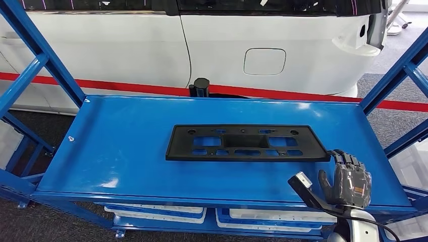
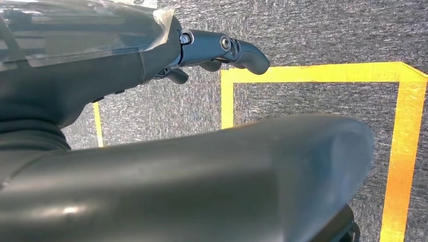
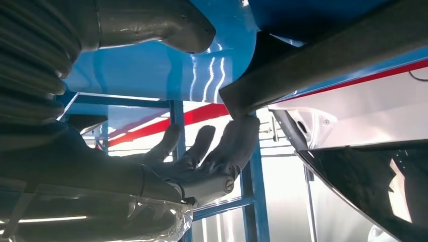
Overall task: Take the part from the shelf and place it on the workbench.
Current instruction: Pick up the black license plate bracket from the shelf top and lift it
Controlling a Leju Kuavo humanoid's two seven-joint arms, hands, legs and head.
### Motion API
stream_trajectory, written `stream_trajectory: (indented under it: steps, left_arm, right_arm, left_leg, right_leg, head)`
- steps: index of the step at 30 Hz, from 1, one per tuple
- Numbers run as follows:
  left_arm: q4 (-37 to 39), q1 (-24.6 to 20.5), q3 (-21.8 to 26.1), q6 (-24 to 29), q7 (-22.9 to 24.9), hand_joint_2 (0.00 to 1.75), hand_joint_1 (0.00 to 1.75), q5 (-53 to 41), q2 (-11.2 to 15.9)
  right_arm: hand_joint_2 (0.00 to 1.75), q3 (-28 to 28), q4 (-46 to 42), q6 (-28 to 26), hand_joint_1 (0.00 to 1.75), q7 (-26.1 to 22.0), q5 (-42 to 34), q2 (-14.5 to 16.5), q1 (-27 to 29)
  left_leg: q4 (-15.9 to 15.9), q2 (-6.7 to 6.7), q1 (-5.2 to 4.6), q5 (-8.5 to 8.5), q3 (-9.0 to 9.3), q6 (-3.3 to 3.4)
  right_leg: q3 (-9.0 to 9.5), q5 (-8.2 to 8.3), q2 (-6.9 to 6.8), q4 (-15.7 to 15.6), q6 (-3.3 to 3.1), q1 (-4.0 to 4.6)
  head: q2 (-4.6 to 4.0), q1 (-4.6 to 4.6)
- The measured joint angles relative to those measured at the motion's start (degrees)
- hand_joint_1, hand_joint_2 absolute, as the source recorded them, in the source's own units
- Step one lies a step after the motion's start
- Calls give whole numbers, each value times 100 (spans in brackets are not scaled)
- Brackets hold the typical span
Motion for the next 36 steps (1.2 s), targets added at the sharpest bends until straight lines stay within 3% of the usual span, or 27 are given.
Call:
stream_trajectory:
  steps: [2, 3, 36]
  left_arm:
    - [-1, 0, 0, 0, 0, 0, 0, 3, 0]
    - [-1, 0, 0, 0, 0, 0, 0, 4, 0]
    - [-1, -7, 0, -2, 0, 0, 0, -77, 6]
  right_arm:
    - [175, -4, 0, -1, 5, -9, -2, 8, -1]
    - [175, -6, 0, -2, 0, -20, -8, 10, -1]
    - [175, 40, 236, 50, 0, -409, -109, -80, -214]
  left_leg:
    - [0, 0, 0, 0, 1, 0]
    - [0, 0, 0, 0, 1, 0]
    - [0, 0, 0, 0, -5, 0]
  right_leg:
    - [-2, 0, 0, 0, 0, 0]
    - [-2, 0, 0, 0, 0, 0]
    - [13, 0, 0, 0, 0, 0]
  head:
    - [0, 0]
    - [0, 0]
    - [-1, 0]
